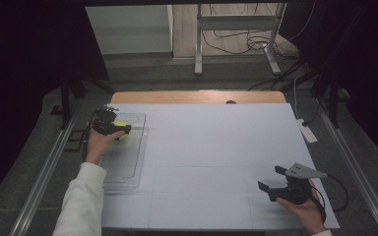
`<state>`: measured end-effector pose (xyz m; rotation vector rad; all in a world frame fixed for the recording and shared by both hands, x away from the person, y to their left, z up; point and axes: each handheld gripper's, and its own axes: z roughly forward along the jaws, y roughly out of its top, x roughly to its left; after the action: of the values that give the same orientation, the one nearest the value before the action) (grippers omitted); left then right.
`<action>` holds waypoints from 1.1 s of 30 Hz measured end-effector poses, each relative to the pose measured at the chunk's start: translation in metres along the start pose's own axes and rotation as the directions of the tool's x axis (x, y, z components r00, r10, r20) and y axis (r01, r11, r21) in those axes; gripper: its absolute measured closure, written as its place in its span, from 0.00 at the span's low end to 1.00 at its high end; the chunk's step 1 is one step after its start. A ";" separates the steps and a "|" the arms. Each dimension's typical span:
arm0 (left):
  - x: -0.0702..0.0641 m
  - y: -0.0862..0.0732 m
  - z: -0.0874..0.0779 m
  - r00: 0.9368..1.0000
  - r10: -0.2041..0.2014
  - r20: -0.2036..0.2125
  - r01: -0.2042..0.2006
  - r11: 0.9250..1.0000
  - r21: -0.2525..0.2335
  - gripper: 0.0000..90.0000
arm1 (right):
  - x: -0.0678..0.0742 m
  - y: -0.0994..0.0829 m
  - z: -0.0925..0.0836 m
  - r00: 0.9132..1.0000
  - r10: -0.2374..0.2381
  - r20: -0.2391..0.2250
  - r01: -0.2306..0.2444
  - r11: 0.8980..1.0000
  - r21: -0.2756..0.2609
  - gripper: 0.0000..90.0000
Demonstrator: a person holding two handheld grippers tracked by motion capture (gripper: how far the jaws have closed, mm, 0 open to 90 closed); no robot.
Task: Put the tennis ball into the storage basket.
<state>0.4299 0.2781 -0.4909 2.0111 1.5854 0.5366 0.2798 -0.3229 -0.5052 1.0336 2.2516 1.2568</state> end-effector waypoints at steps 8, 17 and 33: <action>0.003 -0.004 -0.009 0.998 -0.023 0.052 0.025 0.998 -0.050 0.16 | -0.001 -0.001 0.000 1.000 0.008 -0.005 -0.008 1.000 -0.003 0.11; 0.000 -0.011 -0.022 0.989 -0.038 0.143 0.057 0.990 -0.131 0.16 | -0.004 -0.002 0.001 1.000 0.020 -0.014 -0.020 1.000 -0.006 0.11; -0.024 -0.020 -0.057 0.964 0.015 0.265 0.052 0.968 -0.244 0.15 | -0.004 -0.001 0.002 1.000 0.017 -0.011 -0.017 1.000 -0.003 0.11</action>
<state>0.3748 0.2671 -0.4586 1.7935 1.3050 0.4150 0.2827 -0.3252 -0.5073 1.0495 2.2532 1.2752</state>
